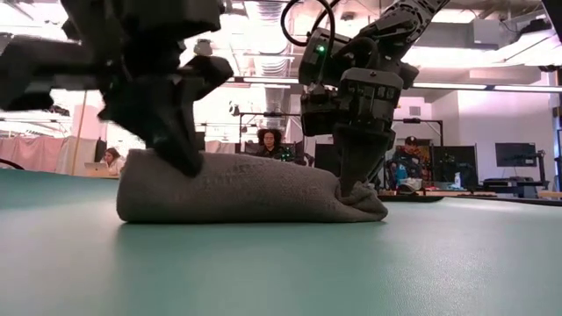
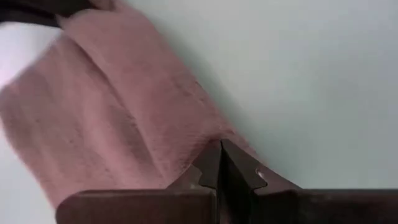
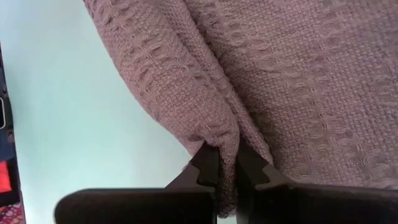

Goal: Roll towel
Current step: Roll the gray towel on the table

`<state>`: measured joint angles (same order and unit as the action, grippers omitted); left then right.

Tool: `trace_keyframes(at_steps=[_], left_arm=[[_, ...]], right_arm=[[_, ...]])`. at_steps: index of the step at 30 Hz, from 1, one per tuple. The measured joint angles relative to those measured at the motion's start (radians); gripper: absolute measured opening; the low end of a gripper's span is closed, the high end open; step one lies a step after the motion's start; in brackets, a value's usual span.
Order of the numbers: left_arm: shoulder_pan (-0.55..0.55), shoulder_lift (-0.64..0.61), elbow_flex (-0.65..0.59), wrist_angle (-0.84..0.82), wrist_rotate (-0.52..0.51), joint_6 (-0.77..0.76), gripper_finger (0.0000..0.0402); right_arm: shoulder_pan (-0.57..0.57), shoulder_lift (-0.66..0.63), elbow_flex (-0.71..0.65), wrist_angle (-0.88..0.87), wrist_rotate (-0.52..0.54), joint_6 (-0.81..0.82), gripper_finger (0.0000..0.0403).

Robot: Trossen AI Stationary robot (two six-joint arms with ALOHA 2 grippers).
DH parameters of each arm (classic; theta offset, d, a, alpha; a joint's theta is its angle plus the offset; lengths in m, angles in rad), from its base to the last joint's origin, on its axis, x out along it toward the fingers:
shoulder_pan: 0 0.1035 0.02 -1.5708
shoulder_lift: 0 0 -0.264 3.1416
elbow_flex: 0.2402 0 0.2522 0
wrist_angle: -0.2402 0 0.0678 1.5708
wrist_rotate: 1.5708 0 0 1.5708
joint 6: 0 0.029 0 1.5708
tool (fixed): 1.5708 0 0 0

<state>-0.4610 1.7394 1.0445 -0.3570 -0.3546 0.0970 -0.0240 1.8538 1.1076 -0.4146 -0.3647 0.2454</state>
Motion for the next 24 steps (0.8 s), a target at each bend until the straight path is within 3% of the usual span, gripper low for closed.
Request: trace_keyframes(at_steps=[7,10,18,22,24], left_arm=[[0.046,-0.023,-0.022,0.006,0.017,0.011,0.0],[0.069,-0.023,-0.064,0.071,0.073,-0.018,0.0],[0.118,-0.024,-0.173,0.145,0.093,-0.057,0.0],[0.157,-0.028,-0.225,0.213,0.182,-0.08,0.0],[0.169,-0.028,-0.24,0.23,0.214,-0.093,0.0]], right_arm=[[0.003,0.0,0.0,-0.003,-0.001,-0.003,0.003],[0.003,0.0,0.0,-0.005,-0.002,-0.003,0.003],[0.003,0.0,0.0,-0.018,-0.033,-0.008,0.003],[0.003,0.0,0.0,-0.015,-0.043,-0.006,0.0031],[0.003,0.0,0.0,-0.019,-0.043,0.012,0.0053]])
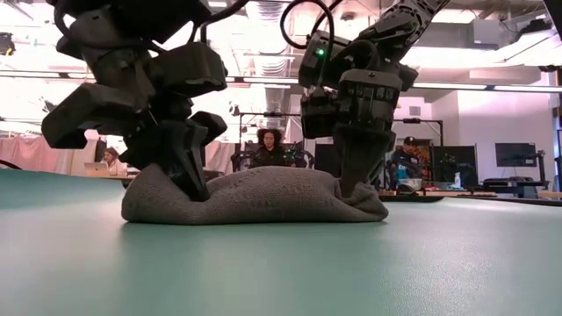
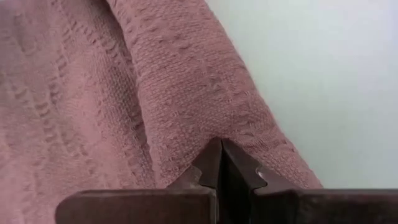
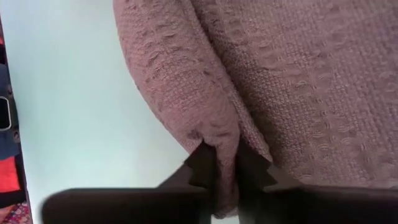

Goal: Roll towel
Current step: Roll the gray towel on the table

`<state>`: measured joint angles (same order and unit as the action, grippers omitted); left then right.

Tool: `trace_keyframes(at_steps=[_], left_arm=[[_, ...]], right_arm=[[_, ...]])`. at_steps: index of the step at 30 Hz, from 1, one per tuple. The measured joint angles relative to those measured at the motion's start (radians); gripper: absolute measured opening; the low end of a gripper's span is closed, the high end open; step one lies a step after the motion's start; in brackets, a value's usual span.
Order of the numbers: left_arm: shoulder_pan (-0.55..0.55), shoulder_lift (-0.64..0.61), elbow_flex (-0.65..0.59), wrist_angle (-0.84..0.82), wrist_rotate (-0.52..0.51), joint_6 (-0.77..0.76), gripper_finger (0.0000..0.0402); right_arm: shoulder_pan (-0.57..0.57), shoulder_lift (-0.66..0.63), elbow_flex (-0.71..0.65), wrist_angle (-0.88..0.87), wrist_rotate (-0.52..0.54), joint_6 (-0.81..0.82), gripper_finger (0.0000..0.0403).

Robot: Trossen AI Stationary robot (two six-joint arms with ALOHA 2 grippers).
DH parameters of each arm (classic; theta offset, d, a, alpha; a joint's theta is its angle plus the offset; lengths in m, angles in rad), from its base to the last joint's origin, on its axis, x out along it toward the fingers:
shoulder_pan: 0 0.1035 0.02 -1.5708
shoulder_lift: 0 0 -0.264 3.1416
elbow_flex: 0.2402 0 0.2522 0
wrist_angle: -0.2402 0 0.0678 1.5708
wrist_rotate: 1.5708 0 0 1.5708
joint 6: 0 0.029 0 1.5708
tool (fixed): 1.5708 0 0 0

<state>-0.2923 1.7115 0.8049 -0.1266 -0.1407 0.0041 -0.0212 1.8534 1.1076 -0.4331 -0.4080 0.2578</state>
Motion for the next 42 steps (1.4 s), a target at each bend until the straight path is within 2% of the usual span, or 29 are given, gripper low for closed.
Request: trace_keyframes(at_steps=[6,10,15,18,24,26,32,38,42], left_arm=[[0.009,0.001,-0.02,0.026,0.025,0.014,0.0],[0.009,0.002,-0.021,0.026,0.027,0.014,0.0],[0.009,0.003,-0.023,0.037,0.029,0.014,0.0],[0.009,0.003,-0.023,0.038,0.046,0.018,0.0],[0.013,0.004,-0.023,0.038,0.077,0.039,0.0],[0.014,0.002,-0.024,0.036,0.091,0.034,0.0],[0.014,-0.004,-0.025,0.035,0.108,0.039,0.0],[0.028,-0.009,-0.025,0.033,0.127,0.039,0.0],[0.032,-0.009,-0.025,0.037,0.129,0.04,0.0]], right_arm=[[0.002,-0.027,-0.001,-0.035,0.027,0.029,0.0149],[-0.005,-0.088,-0.003,-0.074,0.079,0.033,0.0186],[-0.022,-0.177,-0.003,-0.158,0.203,0.022,0.0195],[0.0,-0.221,-0.004,-0.119,0.21,-0.097,0.0193],[0.131,-0.285,0.0,0.001,0.207,-0.309,0.0191],[0.18,-0.285,0.0,-0.017,0.262,-0.364,0.0191],[0.286,-0.24,-0.001,-0.037,0.511,-0.535,0.0208],[0.29,-0.213,0.0,-0.039,0.473,-0.502,0.0249],[0.283,-0.191,-0.001,-0.041,0.49,-0.544,0.0255]])
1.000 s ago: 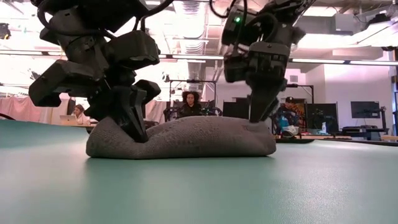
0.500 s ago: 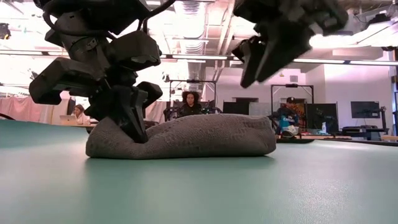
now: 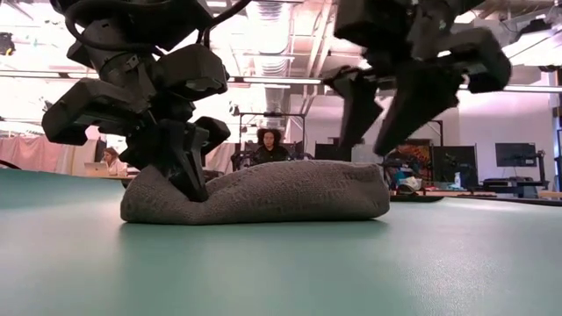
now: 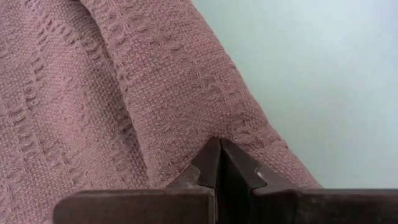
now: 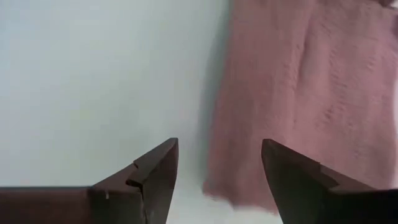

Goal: Roll towel
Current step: Roll the gray towel on the table

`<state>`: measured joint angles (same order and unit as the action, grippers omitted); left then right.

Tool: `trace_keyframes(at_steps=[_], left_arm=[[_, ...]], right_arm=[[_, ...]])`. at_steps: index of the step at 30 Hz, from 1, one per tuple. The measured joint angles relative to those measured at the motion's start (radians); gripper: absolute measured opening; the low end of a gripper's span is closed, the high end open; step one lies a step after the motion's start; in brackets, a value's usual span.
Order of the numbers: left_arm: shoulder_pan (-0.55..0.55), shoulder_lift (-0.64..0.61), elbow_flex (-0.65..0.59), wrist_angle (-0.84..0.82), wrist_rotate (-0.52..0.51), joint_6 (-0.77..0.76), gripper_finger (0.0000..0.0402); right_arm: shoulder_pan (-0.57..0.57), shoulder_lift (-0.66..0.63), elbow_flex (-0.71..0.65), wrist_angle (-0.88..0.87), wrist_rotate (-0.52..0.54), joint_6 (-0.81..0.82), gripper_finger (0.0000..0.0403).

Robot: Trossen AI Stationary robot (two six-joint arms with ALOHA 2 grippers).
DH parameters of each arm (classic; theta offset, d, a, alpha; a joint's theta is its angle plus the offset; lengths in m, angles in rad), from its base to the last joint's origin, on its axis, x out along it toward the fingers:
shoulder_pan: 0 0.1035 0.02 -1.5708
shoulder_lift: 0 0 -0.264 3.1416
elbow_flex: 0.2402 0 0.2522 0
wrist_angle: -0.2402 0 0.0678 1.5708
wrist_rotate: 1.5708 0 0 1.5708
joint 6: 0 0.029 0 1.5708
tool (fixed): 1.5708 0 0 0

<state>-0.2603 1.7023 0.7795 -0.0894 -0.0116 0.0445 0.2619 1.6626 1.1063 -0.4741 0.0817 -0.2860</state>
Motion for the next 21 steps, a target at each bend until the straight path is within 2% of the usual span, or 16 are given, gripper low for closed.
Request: trace_keyframes(at_steps=[13,21], left_arm=[[0.003,0.0,0.0,0.01,0.0,-0.003,0.0],[0.004,0.0,0.001,0.011,0.037,-0.003,0.0]], right_arm=[[-0.018,0.173,0.006,0.013,0.006,-0.012,0.0256],[-0.02,0.205,0.005,-0.001,0.122,-0.002,0.0256]])
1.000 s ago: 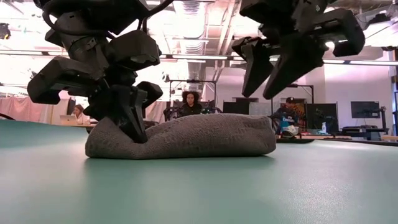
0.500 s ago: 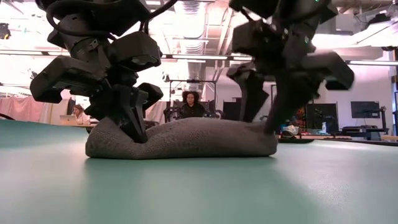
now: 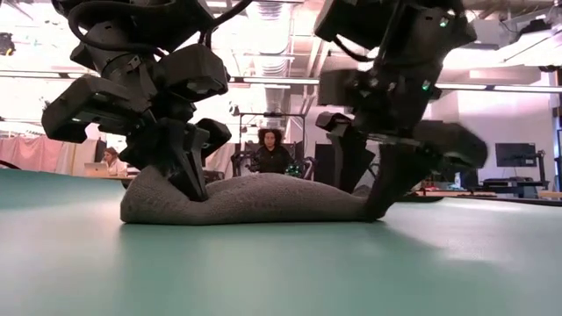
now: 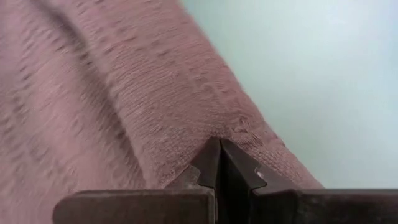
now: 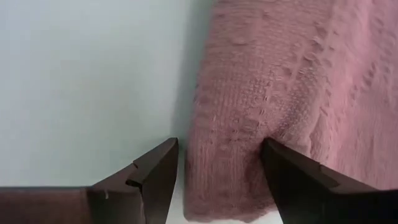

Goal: Roll towel
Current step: Roll the gray towel on the table

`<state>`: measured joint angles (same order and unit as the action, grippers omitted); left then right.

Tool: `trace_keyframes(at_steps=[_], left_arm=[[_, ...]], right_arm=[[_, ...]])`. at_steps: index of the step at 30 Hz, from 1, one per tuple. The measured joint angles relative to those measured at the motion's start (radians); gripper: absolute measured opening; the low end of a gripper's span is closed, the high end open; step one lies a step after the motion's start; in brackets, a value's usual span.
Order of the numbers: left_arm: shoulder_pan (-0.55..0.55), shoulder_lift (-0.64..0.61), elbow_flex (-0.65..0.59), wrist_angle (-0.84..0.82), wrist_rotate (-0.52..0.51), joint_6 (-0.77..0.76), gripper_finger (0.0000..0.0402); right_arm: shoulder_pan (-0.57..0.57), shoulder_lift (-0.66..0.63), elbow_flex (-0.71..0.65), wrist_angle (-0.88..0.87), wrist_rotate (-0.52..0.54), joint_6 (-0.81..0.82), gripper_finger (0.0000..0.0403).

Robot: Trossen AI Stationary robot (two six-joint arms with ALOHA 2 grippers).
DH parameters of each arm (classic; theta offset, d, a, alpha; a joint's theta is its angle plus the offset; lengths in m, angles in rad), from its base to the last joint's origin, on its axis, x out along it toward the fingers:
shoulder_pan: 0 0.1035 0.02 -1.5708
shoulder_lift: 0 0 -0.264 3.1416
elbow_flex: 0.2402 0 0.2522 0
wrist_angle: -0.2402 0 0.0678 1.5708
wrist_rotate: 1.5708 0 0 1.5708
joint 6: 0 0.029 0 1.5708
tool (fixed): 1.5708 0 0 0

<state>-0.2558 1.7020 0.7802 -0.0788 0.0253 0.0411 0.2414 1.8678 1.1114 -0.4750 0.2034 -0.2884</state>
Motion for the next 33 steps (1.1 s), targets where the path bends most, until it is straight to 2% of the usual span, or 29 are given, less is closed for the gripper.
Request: trace_keyframes(at_steps=[4,7,10,15,22,24,29,33], left_arm=[[0.0,0.0,0.001,0.005,0.033,0.003,0.0],[0.0,0.0,0.001,0.006,0.039,0.004,0.0],[0.0,0.0,0.0,0.013,0.057,0.013,0.0],[0.0,0.001,0.0,0.037,0.097,-0.008,0.0],[-0.003,-0.062,0.0,0.036,0.093,-0.062,0.0],[-0.004,-0.111,0.002,0.028,0.056,-0.066,0.0],[-0.003,-0.183,0.004,0.072,-0.143,-0.021,0.0],[-0.002,-0.144,-0.01,0.178,-0.152,0.068,0.0]], right_arm=[[-0.005,0.0,0.001,-0.011,0.054,0.045,0.0247],[-0.005,0.002,-0.001,-0.003,0.072,0.088,0.0215],[-0.004,0.002,-0.001,-0.003,0.09,0.146,0.0155],[-0.001,-0.011,-0.001,-0.022,0.07,0.213,0.003],[-0.005,-0.057,0.016,-0.131,-0.124,0.232,0.0025],[-0.01,-0.061,0.028,-0.171,-0.146,0.232,0.0025],[-0.033,-0.061,0.037,-0.174,-0.257,0.206,0.0025],[-0.036,-0.061,0.038,-0.18,-0.286,0.186,0.0025]])
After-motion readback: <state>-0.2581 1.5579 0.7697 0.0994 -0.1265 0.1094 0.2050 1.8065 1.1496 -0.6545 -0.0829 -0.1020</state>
